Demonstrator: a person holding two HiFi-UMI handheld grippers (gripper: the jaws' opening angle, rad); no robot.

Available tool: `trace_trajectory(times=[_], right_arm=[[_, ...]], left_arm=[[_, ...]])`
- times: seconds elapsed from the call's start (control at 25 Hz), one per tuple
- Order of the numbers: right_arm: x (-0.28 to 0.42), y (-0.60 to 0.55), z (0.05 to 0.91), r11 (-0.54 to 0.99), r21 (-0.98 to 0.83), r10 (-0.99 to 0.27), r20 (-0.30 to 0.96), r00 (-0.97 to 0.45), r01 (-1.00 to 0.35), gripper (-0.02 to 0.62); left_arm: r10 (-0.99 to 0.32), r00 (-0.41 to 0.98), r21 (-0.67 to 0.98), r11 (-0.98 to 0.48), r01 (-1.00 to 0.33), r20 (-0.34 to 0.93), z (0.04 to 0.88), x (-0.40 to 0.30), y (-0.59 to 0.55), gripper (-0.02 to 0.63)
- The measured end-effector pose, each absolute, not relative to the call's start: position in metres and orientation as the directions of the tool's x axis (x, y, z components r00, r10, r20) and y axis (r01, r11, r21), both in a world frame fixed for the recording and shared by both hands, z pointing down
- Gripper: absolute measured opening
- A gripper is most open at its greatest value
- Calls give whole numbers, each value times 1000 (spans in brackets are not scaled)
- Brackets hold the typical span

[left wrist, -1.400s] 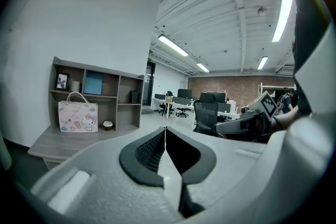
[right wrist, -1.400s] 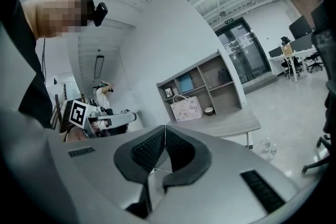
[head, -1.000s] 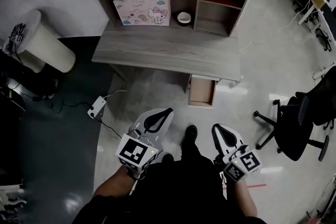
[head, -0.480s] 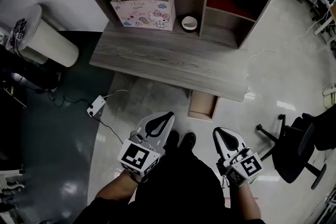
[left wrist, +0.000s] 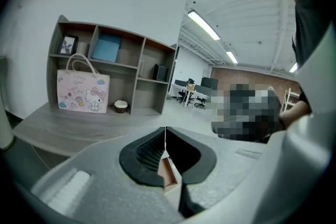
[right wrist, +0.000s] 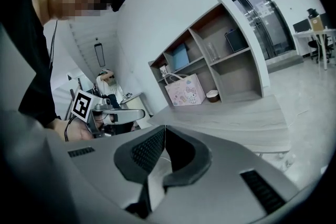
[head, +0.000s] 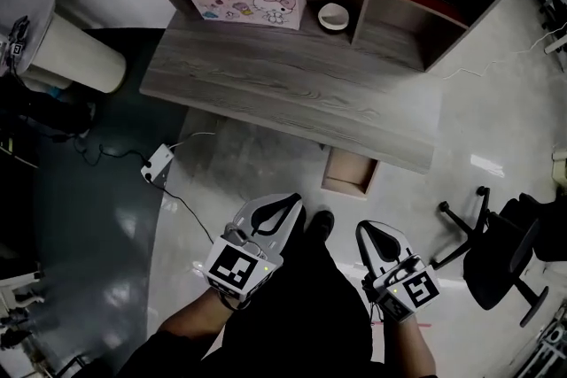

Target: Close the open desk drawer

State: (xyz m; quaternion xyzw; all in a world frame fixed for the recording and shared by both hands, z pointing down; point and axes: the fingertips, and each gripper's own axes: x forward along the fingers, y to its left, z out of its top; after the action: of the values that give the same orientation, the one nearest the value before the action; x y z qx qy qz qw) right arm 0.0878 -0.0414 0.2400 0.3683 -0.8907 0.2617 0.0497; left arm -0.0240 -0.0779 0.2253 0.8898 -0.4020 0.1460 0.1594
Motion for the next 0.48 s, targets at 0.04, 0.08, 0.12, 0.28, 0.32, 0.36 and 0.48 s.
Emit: trace_trajectory(times=[0.04,0.08,0.12,0.28,0.32,0.36,0.48], right_arm=[[84,-45,247,592,-432,-624,288,-726,-680,14],[81,-48,255,592,-434,-618,296,-728,-679,14],[79,-51,265,590,-437,-612,306,-729,-679,14],[76,-65,312,581,-443,-587,352,-729,-683,14],[75,-68,323,579,-447,-580,362,-729,-682,14],[74,-70,334,575,-453,-575,369,-730,-682,14],[72,-79,367,561,-467,-567,384,-728,-684,14]], left_arm=[[-658,634,174,-625,-761,407,236,-27,-81,9],[-646,634,170,-631,-757,426,248,-29,-84,10],[-639,634,164,-636,-754,436,260,-30,-87,11],[-619,647,219,-626,-749,444,304,-21,-100,10],[-615,653,237,-622,-746,442,313,-18,-102,9],[-613,656,252,-617,-745,440,322,-17,-104,9],[-600,661,282,-607,-743,451,353,-17,-111,10]])
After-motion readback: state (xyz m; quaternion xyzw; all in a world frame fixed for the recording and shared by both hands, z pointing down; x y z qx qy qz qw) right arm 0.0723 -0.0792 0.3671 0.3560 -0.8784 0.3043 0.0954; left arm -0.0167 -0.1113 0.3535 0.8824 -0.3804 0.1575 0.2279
